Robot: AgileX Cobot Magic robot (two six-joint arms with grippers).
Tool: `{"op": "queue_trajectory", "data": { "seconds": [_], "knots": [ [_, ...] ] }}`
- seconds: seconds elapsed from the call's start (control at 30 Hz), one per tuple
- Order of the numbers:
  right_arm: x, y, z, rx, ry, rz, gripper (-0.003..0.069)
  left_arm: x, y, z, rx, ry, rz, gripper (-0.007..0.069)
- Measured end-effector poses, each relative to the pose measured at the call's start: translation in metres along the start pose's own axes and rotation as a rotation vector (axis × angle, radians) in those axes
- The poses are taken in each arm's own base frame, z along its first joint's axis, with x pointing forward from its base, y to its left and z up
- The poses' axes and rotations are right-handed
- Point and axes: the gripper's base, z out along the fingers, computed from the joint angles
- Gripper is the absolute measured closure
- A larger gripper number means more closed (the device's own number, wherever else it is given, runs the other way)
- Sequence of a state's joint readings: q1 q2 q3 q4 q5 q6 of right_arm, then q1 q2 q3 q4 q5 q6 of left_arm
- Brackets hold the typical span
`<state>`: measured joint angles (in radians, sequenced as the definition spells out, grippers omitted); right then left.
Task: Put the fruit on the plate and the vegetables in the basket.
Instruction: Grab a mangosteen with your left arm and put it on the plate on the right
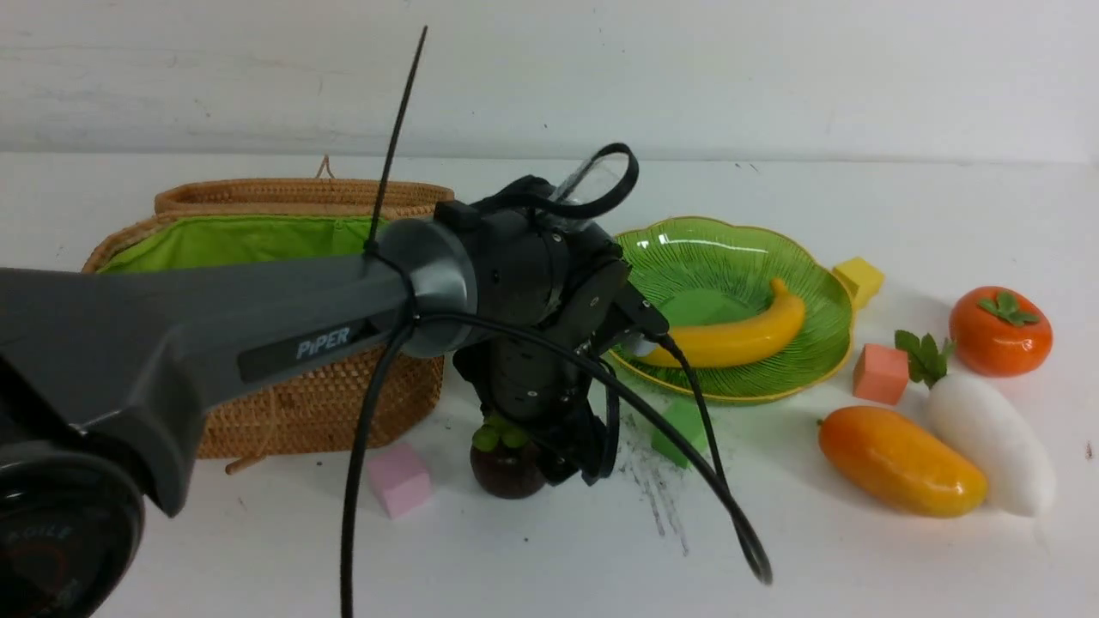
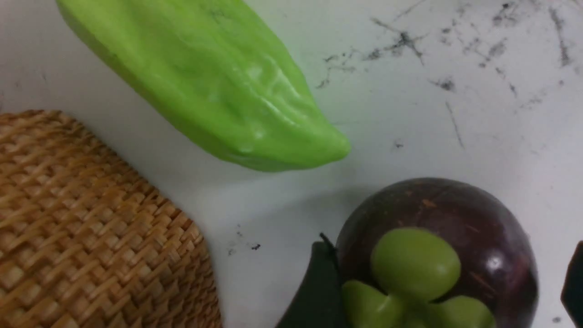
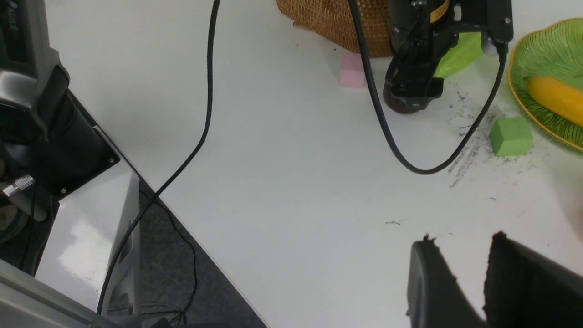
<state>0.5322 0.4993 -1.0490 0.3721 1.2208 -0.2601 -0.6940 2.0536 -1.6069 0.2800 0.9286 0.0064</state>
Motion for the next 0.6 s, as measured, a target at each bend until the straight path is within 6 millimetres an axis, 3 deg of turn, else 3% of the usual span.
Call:
{"op": "queue_trajectory", "data": {
  "seconds": [0.6],
  "knots": [
    [0.000,0.000,0.000,0.000,0.001,0.000,0.0454,0.005,-0.004,0.013,0.008,0.074,-0.001,0.0068]
  ]
}}
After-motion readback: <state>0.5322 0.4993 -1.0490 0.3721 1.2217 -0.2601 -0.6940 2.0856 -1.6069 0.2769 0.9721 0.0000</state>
